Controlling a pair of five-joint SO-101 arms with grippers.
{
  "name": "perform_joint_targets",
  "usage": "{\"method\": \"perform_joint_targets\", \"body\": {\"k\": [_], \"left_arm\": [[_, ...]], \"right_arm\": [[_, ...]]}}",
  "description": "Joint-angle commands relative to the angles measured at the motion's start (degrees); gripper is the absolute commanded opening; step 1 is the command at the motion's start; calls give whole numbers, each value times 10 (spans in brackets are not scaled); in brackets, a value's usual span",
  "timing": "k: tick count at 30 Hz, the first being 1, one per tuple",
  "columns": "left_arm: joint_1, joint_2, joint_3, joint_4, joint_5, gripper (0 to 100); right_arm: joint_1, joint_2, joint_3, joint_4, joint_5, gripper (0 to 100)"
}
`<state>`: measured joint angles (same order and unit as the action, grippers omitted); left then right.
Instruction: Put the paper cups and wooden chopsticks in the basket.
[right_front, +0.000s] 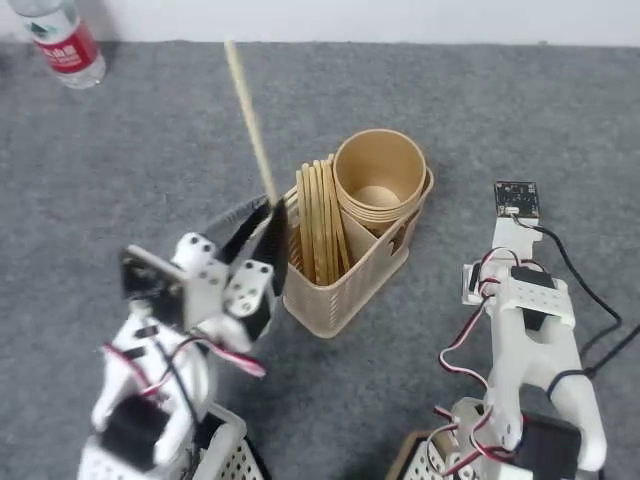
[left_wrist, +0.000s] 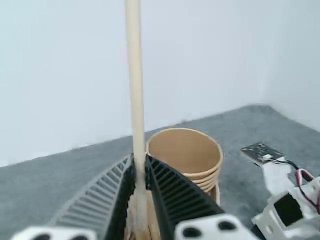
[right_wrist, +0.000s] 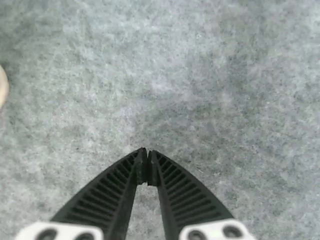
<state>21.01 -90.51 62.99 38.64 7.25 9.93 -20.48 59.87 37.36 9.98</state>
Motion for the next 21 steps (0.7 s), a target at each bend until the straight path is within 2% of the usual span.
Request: {"method": "perform_joint_targets", "body": {"k": [1, 5, 11, 15, 21], "left_arm": [[11, -6, 88, -91, -8, 12], [7, -10, 136, -128, -9, 12], [5, -11, 137, -132, -9, 32], [4, -11, 128, -88, -5, 120], [4, -11, 98, -48, -8, 124]], "right_arm": [[-5, -18, 0, -8, 7, 8], [-5, -18, 0, -8, 7, 8], [-5, -18, 0, -8, 7, 8], [-5, -18, 0, -8, 7, 8], [-5, -18, 0, -8, 7, 8]]}}
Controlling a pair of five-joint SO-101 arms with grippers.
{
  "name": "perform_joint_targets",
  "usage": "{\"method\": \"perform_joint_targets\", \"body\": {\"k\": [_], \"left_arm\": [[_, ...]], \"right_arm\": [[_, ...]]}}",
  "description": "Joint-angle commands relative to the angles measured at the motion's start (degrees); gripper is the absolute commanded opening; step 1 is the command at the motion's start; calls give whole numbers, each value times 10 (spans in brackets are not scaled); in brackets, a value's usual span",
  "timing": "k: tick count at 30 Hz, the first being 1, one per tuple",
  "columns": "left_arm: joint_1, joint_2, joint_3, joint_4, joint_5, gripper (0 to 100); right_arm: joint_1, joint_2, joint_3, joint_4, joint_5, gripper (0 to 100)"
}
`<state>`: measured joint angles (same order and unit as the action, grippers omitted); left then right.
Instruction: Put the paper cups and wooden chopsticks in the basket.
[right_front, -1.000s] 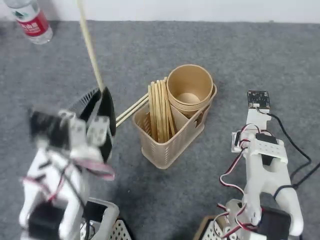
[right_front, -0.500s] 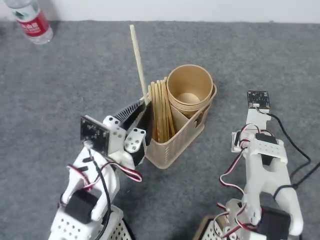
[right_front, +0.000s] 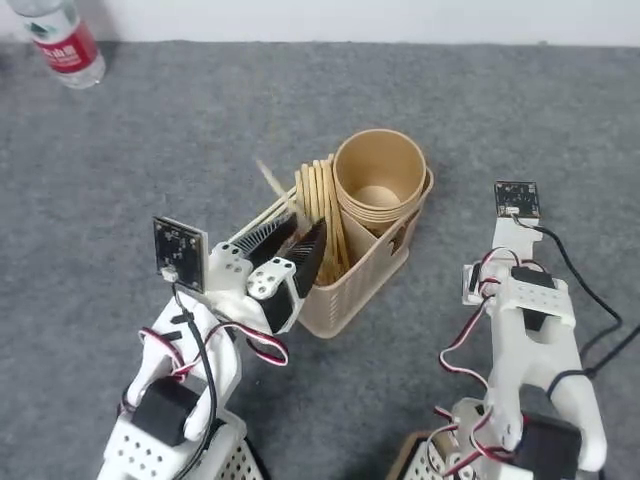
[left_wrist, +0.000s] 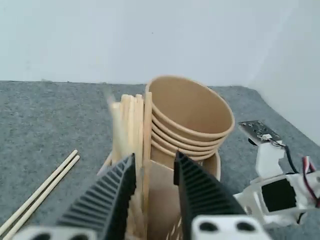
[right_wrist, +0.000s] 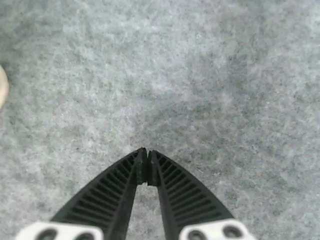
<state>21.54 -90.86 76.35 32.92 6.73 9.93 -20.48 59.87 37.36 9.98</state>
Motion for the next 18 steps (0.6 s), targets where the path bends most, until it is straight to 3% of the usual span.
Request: {"method": "perform_joint_targets", "body": {"k": [1, 7, 14, 18], "left_arm": [[-1, -7, -36, 9, -4, 124], [-23, -7, -38, 10, -5, 124], [-242, -1, -45, 45, -180, 126], [-295, 19, -38, 42, -215, 127]], "right_arm": [[-5, -18, 0, -8, 7, 8], [-5, -18, 0, -8, 7, 8], [-5, -18, 0, -9, 7, 8], [-5, -18, 0, -9, 7, 8]]}}
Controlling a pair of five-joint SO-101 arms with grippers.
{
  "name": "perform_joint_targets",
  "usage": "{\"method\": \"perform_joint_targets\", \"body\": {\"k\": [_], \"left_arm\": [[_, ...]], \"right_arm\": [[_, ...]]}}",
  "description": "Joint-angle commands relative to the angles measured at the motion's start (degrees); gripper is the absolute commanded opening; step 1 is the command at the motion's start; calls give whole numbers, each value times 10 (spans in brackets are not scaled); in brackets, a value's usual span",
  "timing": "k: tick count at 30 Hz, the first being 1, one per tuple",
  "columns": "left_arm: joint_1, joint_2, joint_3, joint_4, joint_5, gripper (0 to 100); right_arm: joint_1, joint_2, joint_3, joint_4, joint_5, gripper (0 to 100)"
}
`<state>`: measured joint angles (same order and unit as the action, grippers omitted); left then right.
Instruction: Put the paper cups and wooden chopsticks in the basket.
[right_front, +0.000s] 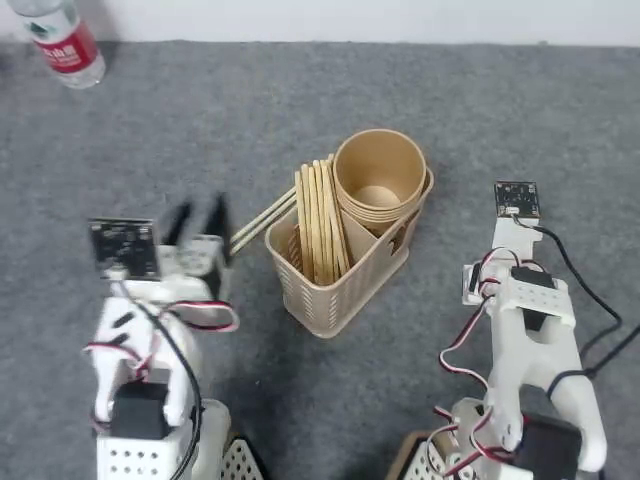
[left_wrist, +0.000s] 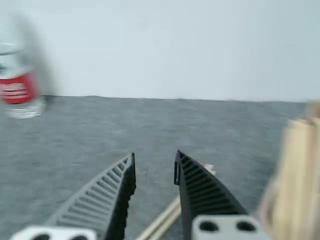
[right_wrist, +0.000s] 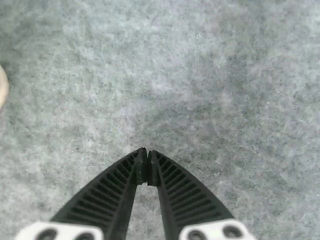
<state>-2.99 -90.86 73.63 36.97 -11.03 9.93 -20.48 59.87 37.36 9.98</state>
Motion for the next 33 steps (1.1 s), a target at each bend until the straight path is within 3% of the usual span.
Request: {"method": "perform_joint_targets", "body": {"k": [1, 6, 11, 20, 26, 33], "left_arm": [[-52, 32, -11, 2, -45, 127], [-51, 152, -46, 2, -138, 127], [-60, 403, -144, 9, -270, 127], [-73, 828, -433, 176, -419, 100], [-60, 969, -531, 228, -448, 73], [-51, 1057, -578, 228, -448, 77]], "right_arm": [[-5, -18, 0, -9, 7, 8], [-5, -18, 0, -8, 7, 8], [-5, -18, 0, -8, 7, 8], [-5, -18, 0, -8, 7, 8], [-5, -18, 0, -9, 7, 8], [-5, -18, 0, -9, 7, 8]]}}
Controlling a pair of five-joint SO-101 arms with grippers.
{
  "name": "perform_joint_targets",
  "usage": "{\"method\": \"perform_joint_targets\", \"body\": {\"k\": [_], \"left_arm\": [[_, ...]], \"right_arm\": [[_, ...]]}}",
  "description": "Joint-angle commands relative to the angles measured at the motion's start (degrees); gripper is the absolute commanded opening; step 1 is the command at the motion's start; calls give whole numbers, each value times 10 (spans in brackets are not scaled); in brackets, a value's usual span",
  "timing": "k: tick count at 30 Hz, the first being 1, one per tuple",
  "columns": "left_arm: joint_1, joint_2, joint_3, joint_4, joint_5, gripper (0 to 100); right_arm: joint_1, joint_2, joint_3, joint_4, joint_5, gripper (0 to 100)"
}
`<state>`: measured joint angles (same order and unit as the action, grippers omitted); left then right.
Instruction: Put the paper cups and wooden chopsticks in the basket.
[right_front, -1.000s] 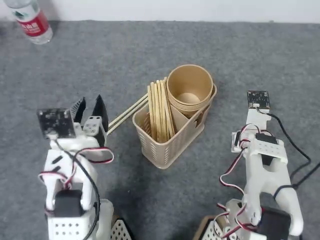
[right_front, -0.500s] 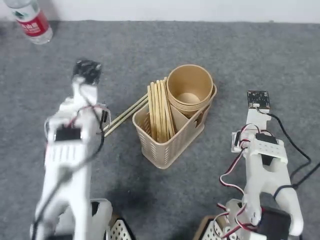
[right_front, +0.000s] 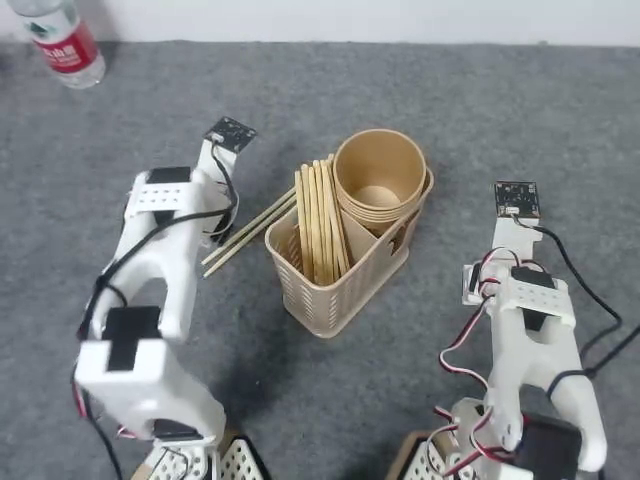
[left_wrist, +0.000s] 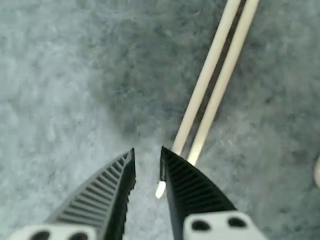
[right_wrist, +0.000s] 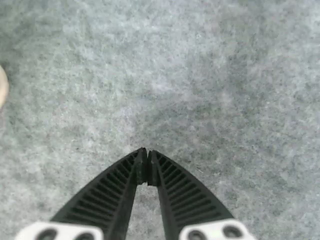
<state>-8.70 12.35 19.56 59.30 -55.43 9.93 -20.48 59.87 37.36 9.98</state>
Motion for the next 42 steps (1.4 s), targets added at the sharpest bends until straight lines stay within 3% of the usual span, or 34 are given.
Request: {"method": "perform_joint_targets", "body": {"k": [1, 12, 16, 21, 24, 32, 34, 38, 42], "left_arm": [[7, 31, -39, 4, -4, 86], [7, 33, -44, 7, -3, 107], [7, -20, -61, 55, -2, 107], [33, -55, -53, 87, -2, 107], [48, -52, -30, 66, -2, 107], [43, 46, -42, -16, 19, 111], [38, 84, -78, -7, 22, 109], [33, 137, -166, 84, 18, 107], [36, 159, -189, 90, 18, 77]], "right_arm": [[-5, -18, 0, -9, 7, 8], [-5, -18, 0, -9, 7, 8], [-5, -18, 0, -9, 7, 8], [-5, -18, 0, -9, 7, 8], [-5, -18, 0, -9, 7, 8], [-5, -18, 0, -9, 7, 8], [-5, -18, 0, -9, 7, 8], [-5, -18, 0, -9, 7, 8], [-5, -18, 0, -9, 7, 8]]}}
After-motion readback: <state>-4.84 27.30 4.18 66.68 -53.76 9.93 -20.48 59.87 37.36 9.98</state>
